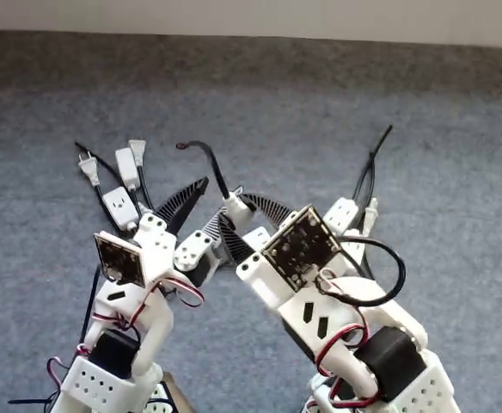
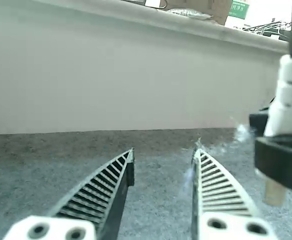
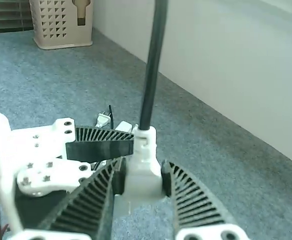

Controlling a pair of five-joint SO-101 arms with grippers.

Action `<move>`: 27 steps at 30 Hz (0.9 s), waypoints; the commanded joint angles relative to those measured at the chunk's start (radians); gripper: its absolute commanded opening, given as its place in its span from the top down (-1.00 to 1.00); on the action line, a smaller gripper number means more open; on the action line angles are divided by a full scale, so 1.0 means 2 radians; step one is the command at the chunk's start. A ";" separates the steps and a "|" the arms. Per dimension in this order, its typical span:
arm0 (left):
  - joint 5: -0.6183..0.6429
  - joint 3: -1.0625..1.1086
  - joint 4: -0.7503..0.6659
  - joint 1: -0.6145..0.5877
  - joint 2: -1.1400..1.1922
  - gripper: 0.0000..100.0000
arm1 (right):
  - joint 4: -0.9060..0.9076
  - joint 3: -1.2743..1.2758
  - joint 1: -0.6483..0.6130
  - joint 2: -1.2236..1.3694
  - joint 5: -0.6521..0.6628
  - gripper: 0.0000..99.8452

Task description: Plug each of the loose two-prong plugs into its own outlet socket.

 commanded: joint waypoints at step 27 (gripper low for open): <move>0.001 -0.020 0.017 0.007 -0.003 0.62 | -0.062 0.092 0.006 -0.038 0.005 0.87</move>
